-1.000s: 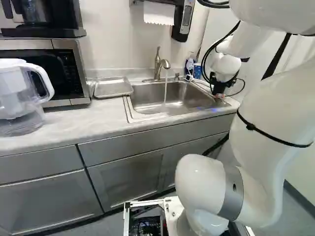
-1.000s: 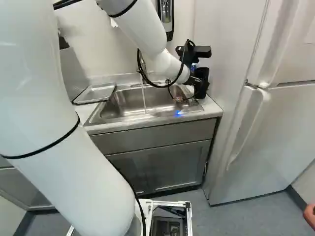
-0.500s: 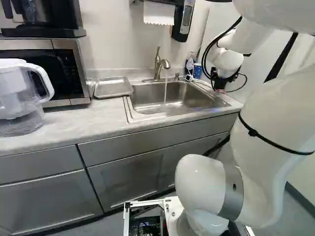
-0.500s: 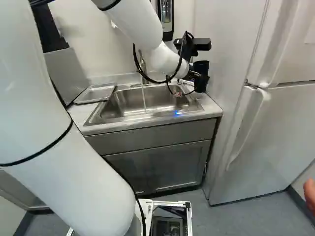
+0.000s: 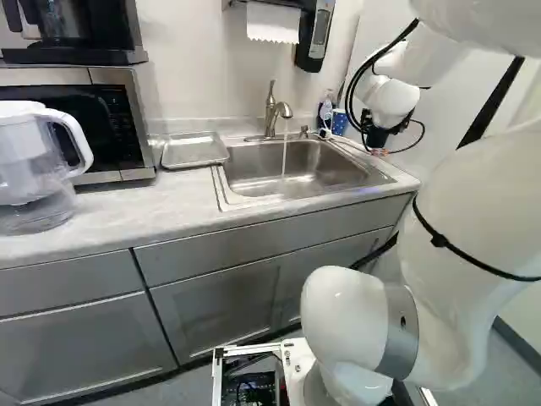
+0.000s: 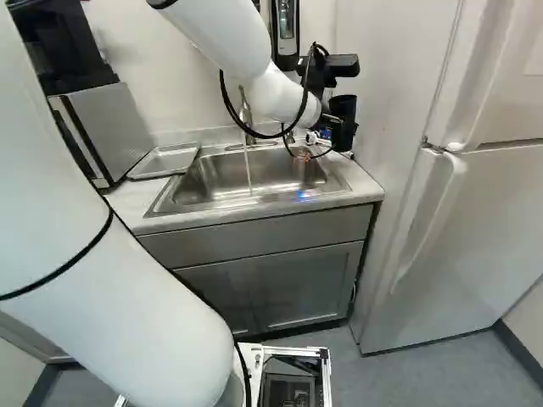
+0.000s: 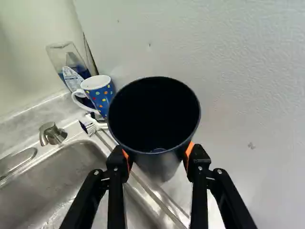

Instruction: Rinse the cup and place it in the tray

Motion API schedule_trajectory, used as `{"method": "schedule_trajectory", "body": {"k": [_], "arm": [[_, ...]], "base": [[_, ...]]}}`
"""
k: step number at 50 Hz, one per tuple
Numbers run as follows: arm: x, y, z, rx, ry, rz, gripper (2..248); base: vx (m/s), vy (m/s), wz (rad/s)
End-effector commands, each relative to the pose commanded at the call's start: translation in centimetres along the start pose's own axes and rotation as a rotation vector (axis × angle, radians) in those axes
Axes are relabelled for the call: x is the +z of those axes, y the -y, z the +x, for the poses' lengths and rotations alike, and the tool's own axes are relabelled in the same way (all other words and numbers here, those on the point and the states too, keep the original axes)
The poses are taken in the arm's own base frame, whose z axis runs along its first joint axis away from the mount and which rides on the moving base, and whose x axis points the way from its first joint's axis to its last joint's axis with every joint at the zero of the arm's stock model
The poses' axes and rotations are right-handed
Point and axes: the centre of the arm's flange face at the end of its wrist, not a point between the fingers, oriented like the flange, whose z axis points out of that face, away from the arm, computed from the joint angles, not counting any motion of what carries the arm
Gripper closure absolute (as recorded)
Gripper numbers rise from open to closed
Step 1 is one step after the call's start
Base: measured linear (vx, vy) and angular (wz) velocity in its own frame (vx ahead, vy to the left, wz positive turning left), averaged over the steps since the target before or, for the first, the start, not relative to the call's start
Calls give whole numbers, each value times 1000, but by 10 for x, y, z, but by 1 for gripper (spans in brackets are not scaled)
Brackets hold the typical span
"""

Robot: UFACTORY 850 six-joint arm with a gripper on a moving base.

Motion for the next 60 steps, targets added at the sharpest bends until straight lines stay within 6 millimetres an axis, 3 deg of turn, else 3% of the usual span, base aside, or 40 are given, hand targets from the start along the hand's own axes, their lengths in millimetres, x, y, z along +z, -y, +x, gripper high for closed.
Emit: {"method": "schedule_trajectory", "body": {"k": [30, 60], "arm": [[-26, 29, -13, -29, -2, 69, 127], [-36, 65, -23, -141, 54, 193, 127]], "base": [[0, 0, 0], [0, 0, 0]]}}
